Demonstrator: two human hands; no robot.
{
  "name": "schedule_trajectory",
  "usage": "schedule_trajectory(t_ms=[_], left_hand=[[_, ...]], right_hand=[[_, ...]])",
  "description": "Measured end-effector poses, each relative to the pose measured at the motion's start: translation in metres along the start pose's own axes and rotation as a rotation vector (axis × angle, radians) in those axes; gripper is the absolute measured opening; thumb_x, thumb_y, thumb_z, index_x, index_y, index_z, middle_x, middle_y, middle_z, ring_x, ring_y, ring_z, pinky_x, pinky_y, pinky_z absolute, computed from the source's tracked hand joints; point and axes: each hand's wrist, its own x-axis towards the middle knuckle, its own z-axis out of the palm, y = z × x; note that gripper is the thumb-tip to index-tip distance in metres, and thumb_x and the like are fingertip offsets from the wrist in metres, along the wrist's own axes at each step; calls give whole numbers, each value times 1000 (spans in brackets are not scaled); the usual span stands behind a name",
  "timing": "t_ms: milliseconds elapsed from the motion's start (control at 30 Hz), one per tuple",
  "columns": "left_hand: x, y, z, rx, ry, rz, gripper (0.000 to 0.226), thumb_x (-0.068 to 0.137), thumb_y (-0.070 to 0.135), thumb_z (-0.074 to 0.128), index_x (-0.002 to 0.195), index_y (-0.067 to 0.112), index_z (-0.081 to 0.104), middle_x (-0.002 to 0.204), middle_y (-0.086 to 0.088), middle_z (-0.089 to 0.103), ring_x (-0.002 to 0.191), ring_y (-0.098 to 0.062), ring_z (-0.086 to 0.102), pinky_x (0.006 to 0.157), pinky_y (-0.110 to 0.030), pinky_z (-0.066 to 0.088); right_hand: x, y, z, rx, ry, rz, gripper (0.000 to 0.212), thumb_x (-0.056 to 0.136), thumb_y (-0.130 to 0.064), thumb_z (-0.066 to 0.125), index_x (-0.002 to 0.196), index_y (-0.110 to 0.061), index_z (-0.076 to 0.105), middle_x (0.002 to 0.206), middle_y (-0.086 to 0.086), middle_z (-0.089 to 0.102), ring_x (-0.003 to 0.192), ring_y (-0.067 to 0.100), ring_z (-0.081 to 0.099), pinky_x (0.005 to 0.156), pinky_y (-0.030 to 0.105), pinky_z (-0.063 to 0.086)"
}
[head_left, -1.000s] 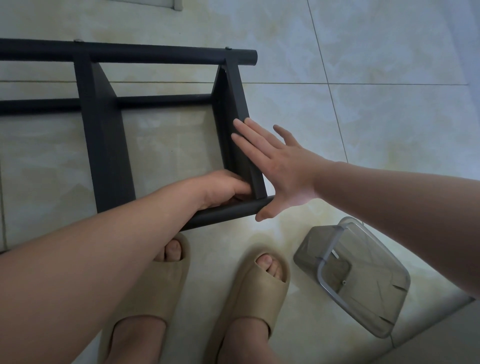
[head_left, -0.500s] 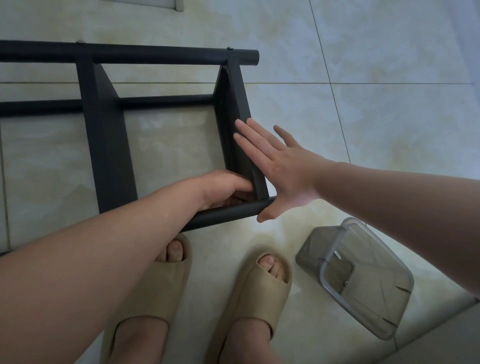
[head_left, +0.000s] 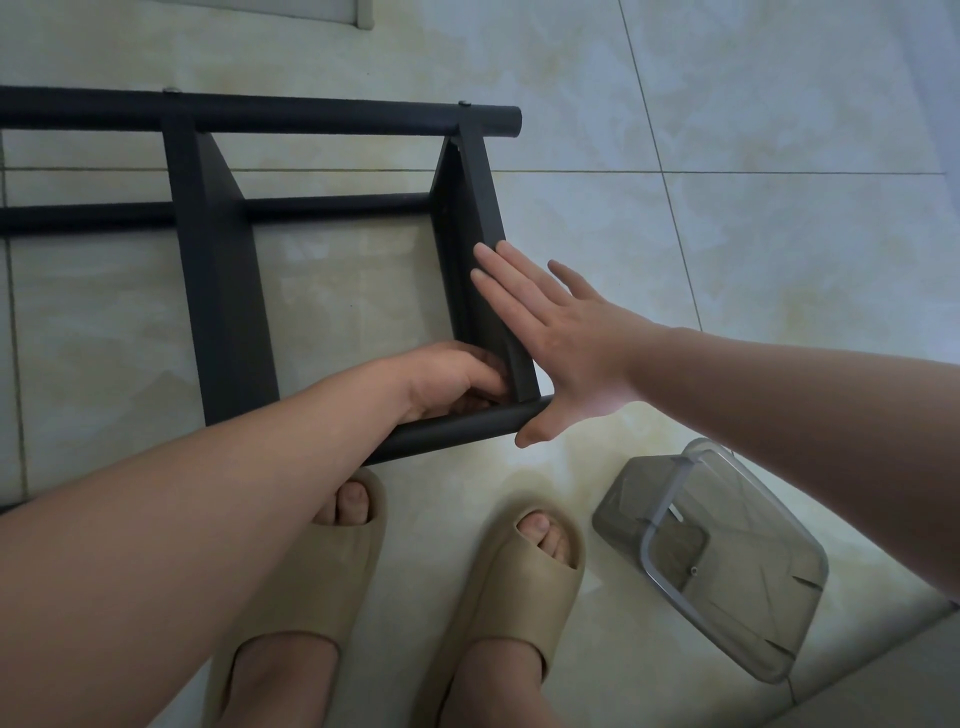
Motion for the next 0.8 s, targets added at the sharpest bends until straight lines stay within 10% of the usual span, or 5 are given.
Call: schedule_trajectory(t_ms=[200, 367, 800], left_hand=[[-3, 4, 4, -5, 62, -2, 12, 88, 0, 61, 94, -1, 70, 89, -22, 65, 83, -31, 61, 75, -38, 48], [-2, 5, 4, 14, 90, -13, 6, 85, 1, 64, 86, 3, 69, 66, -10, 62, 55, -18, 56, 49, -22, 44], [2, -1, 0, 126, 96, 12, 18, 85, 3, 69, 68, 9, 67, 60, -6, 61, 58, -19, 56, 62, -28, 44]], right_hand=[[0, 0, 0, 1, -3, 0, 148, 55, -97, 46, 158, -14, -21, 163, 0, -33, 151, 19, -29, 124, 56, 7], [0, 0, 0, 3, -3, -2, 148, 55, -97, 46, 158, -14, -20, 164, 1, -33, 151, 19, -29, 124, 56, 7], [1, 0, 1, 12, 3, 1, 148, 55, -96, 47, 158, -14, -20, 164, 1, -33, 151, 18, -30, 124, 55, 8]])
